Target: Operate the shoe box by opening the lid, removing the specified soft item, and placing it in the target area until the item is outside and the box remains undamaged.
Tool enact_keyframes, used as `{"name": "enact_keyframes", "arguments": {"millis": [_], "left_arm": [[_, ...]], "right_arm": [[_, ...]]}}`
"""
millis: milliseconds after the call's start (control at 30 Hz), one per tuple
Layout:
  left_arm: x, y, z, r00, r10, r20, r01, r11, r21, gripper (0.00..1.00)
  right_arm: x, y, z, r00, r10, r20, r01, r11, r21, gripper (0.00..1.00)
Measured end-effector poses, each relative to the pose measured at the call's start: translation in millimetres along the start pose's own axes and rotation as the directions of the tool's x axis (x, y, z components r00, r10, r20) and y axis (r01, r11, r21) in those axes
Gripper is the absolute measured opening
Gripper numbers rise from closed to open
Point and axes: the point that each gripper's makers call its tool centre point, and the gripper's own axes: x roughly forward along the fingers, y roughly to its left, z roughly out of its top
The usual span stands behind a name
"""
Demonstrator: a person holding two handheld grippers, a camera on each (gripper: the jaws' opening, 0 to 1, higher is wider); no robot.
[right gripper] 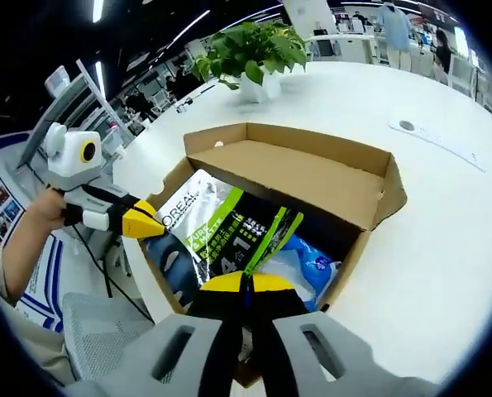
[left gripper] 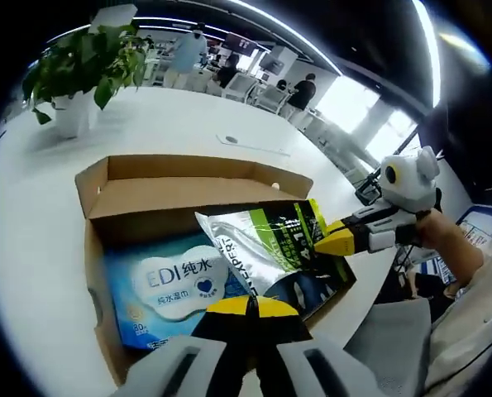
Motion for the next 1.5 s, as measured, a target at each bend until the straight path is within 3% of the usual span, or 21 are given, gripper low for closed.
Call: {"name": "enact_keyframes", "arguments": {"millis": [700,1500], "left_arm": [[26.9,-50.0,13.8,0.997,-0.081,-0.001,0.081,0.995,0.051,0.00],[74.0,-93.5,20.7,0.989,-0.139,-0.047,0.144,0.983,0.111,0.00]], "right_arm": [[-45.2,-37.1,-5.7,0.998,-0.058,0.023,0.056,0.995,0.084,0.00],[-82.6,-89.2,-27.8,0.991,-0.135,0.002,0.133,0.979,0.153,0.00]]}}
